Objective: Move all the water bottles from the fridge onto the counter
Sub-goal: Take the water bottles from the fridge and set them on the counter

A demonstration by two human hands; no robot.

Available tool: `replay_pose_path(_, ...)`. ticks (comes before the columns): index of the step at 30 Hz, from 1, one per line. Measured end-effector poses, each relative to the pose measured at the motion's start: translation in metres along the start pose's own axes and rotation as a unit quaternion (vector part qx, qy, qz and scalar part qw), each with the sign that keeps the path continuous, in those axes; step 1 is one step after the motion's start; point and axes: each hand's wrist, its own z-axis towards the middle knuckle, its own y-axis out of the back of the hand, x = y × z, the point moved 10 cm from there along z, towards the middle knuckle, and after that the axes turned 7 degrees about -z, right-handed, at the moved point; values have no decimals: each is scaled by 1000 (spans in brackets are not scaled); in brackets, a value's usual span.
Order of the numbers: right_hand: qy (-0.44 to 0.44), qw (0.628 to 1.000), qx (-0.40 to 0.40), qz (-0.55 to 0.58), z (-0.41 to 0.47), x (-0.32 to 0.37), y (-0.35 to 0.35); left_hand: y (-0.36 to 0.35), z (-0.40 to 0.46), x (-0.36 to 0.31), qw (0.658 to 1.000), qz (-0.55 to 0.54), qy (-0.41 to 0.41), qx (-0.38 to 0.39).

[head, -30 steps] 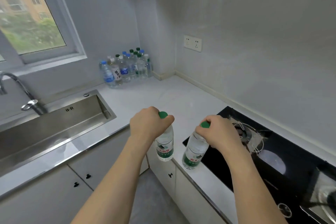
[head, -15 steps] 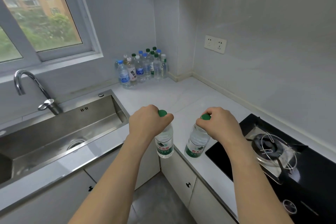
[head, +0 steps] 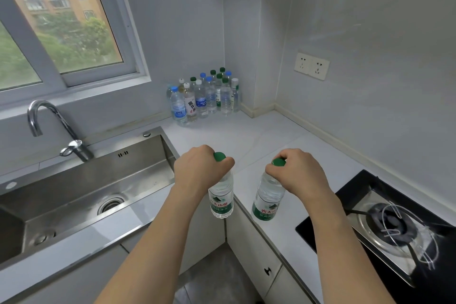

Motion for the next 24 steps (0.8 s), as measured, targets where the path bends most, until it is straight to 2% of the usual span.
replay_pose_path(11,9,1000,3,4,76,-3,-7,-30,64,-6,1000,10,22,10)
replay_pose_path(24,15,1000,23,14,192,-32,-9,-79,159,-49,998,39,45,22)
